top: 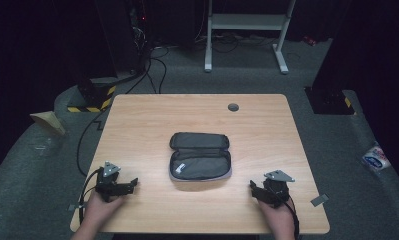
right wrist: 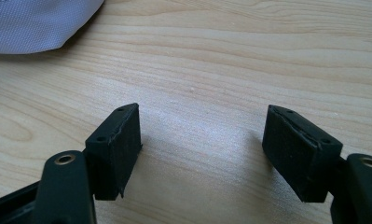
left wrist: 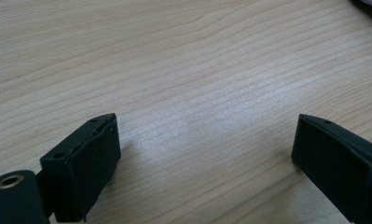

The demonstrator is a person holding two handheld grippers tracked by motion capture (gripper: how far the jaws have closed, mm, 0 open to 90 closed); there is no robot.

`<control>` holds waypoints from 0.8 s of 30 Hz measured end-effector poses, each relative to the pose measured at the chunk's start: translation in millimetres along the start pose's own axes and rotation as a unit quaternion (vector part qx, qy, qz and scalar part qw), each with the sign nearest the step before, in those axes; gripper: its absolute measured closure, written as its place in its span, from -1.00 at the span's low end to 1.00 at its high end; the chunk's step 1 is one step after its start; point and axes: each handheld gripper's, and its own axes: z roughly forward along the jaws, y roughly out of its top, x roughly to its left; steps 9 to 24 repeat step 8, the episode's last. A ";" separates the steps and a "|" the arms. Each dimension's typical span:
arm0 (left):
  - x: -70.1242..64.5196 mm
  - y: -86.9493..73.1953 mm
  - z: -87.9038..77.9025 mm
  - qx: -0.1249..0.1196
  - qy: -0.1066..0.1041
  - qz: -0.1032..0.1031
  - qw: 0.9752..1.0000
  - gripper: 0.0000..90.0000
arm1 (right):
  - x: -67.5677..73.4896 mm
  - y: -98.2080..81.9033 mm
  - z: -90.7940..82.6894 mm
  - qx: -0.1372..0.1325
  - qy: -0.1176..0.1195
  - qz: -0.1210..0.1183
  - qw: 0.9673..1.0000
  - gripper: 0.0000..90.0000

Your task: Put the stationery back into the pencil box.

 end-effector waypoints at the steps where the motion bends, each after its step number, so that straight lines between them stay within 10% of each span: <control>1: -0.1 0.0 0.0 0.000 0.000 0.000 1.000 -0.82 | 0.0 0.0 0.0 0.000 0.000 0.000 1.000 -0.39; 24: -0.8 -0.4 -0.8 -0.004 -0.003 0.004 1.000 -0.75 | 0.4 0.5 0.5 0.000 0.001 0.001 1.000 -0.39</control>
